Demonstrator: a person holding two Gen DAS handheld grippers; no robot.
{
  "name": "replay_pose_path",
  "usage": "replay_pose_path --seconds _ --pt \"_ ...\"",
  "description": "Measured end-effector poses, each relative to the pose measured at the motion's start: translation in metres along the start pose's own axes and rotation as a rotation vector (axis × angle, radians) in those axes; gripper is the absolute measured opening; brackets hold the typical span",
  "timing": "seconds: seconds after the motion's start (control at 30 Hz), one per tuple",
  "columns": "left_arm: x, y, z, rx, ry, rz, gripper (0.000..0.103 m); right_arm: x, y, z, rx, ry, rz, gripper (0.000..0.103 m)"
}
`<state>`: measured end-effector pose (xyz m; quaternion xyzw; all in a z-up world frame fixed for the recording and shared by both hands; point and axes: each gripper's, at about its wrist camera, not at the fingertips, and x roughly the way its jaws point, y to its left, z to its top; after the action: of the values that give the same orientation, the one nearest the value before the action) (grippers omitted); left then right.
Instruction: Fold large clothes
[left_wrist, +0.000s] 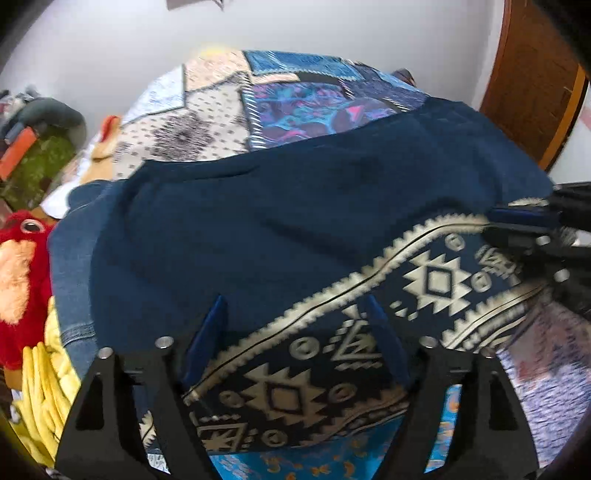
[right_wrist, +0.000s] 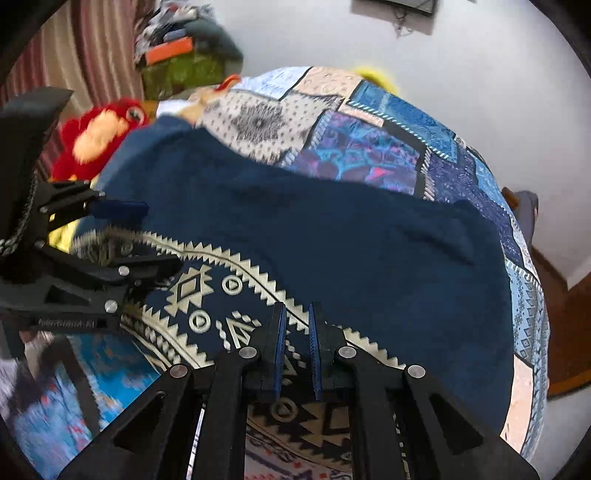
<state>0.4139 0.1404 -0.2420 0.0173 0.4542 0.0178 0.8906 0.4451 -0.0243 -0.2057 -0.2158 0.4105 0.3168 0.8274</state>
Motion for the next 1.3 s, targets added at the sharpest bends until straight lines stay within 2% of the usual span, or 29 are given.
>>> replay_pose_path --seconds 0.07,0.17,0.37,0.4,0.5,0.57,0.67,0.77,0.87,0.9,1.0,1.07,1.13,1.17,1.23,1.3 --pt "-0.005 0.002 -0.009 -0.004 -0.032 0.015 0.084 -0.002 -0.001 -0.007 -0.018 -0.003 -0.006 0.007" --pt "-0.010 0.009 -0.018 -0.025 -0.040 0.020 0.084 -0.007 -0.001 -0.016 -0.037 -0.029 -0.033 0.007" --pt "-0.017 0.045 -0.033 -0.146 -0.009 -0.013 0.087 -0.017 -0.004 -0.029 -0.046 -0.023 -0.091 0.007" --pt "-0.018 0.051 -0.036 -0.166 -0.006 0.002 0.087 -0.018 -0.007 -0.031 -0.036 -0.018 -0.093 0.007" --pt "-0.022 0.068 -0.048 -0.180 0.012 0.133 0.087 -0.024 -0.023 -0.039 0.011 -0.013 -0.100 0.007" --pt "-0.024 0.084 -0.061 -0.202 0.034 0.190 0.087 -0.027 -0.033 -0.044 0.047 -0.012 -0.085 0.007" --pt "-0.034 0.106 -0.081 -0.260 0.041 0.222 0.087 -0.032 -0.045 -0.052 0.080 -0.006 -0.074 0.007" --pt "-0.049 0.119 -0.094 -0.312 0.021 0.222 0.086 -0.037 -0.050 -0.060 0.092 -0.010 -0.086 0.007" --pt "-0.064 0.123 -0.101 -0.382 -0.007 0.159 0.086 -0.043 -0.058 -0.067 0.122 -0.011 -0.092 0.007" --pt "-0.066 0.123 -0.103 -0.401 -0.008 0.128 0.087 -0.044 -0.063 -0.070 0.133 -0.008 -0.129 0.007" --pt "-0.069 0.120 -0.107 -0.478 -0.006 -0.004 0.087 -0.047 -0.082 -0.082 0.175 0.023 -0.212 0.008" --pt "-0.065 0.117 -0.110 -0.539 0.009 -0.119 0.087 -0.045 -0.102 -0.095 0.229 0.066 -0.236 0.008" --pt "-0.058 0.113 -0.112 -0.607 0.021 -0.245 0.087 -0.049 -0.122 -0.109 0.302 0.076 -0.207 0.009" --pt "-0.051 0.111 -0.113 -0.646 0.029 -0.324 0.087 -0.049 -0.129 -0.113 0.320 0.112 -0.248 0.009" --pt "-0.041 0.108 -0.114 -0.685 0.040 -0.393 0.086 -0.053 -0.140 -0.122 0.332 0.140 -0.298 0.009" --pt "-0.028 0.105 -0.114 -0.727 0.053 -0.428 0.086 -0.064 -0.148 -0.130 0.368 0.128 -0.258 0.009"
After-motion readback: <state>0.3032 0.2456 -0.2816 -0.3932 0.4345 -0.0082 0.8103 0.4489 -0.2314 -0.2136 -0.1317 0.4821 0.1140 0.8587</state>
